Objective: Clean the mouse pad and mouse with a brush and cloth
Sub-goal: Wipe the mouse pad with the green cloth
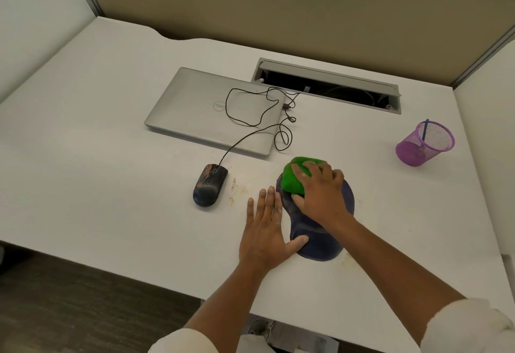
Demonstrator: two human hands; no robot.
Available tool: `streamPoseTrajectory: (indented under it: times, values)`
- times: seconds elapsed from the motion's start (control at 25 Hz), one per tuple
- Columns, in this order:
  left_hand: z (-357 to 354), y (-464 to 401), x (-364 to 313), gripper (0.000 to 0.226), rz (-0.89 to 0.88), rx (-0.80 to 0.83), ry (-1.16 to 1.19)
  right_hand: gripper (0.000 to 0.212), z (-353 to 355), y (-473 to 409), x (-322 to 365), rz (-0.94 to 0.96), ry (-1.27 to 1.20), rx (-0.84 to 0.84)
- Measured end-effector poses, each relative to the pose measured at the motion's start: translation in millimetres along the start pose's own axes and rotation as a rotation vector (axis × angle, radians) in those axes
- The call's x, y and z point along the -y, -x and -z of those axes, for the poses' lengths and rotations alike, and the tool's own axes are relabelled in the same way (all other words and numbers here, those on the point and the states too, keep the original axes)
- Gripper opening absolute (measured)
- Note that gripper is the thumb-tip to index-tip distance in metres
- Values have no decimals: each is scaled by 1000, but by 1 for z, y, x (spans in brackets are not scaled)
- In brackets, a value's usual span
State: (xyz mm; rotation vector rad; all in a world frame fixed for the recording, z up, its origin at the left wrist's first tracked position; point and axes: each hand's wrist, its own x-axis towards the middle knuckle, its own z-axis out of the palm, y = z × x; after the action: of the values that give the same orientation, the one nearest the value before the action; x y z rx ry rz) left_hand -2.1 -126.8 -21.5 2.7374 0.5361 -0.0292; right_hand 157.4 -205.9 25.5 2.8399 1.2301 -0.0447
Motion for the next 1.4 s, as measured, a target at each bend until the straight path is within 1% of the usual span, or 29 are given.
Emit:
streamPoseTrajectory:
  times: [0.12, 0.16, 0.32, 0.44, 0.56, 0.64, 0.72, 0.84, 0.92, 1.04, 1.2, 1.24, 1.32, 1.36, 1.4]
  values:
    - [-2, 0, 1, 108, 5, -4, -5, 75, 7, -14, -2, 13, -115, 200]
    - [-1, 0, 0, 108, 5, -8, -8, 74, 8, -18, 1, 33, -117, 232]
    - [0, 0, 0, 108, 4, 13, -7, 58, 6, -6, 12, 84, -100, 187]
    - [0, 0, 0, 109, 4, 1, 3, 55, 3, 22, 3, 146, -77, 187]
    - [-1, 0, 1, 111, 6, 13, -17, 49, 6, 50, -8, 219, -67, 263]
    - [-1, 0, 1, 111, 3, 8, -24, 46, 7, 56, -9, 265, -21, 279]
    - [-2, 0, 1, 110, -1, 3, -25, 46, 9, 49, -2, 259, -24, 220]
    - [-4, 0, 1, 109, -3, -17, -19, 56, 7, 34, 9, 184, -71, 139]
    - [-4, 0, 1, 109, -6, -14, -11, 59, 4, 24, 10, 133, -83, 123]
    - [-2, -1, 0, 110, 9, 17, -16, 56, 4, 3, 15, 21, -155, 82]
    - [1, -1, 1, 114, 25, 27, -16, 50, 16, -14, 21, -101, -295, 98]
    - [0, -1, 1, 114, 25, 25, -16, 50, 15, -7, 20, -127, -278, 66]
    - [-1, -2, 0, 115, 20, 3, -26, 50, 9, 14, 21, -140, -98, -31]
    - [-1, -2, 0, 114, 19, -1, -22, 48, 4, 23, 22, -130, -16, -59]
    - [-2, -2, -1, 113, 20, -5, -15, 46, -3, 32, 23, -109, 17, -62]
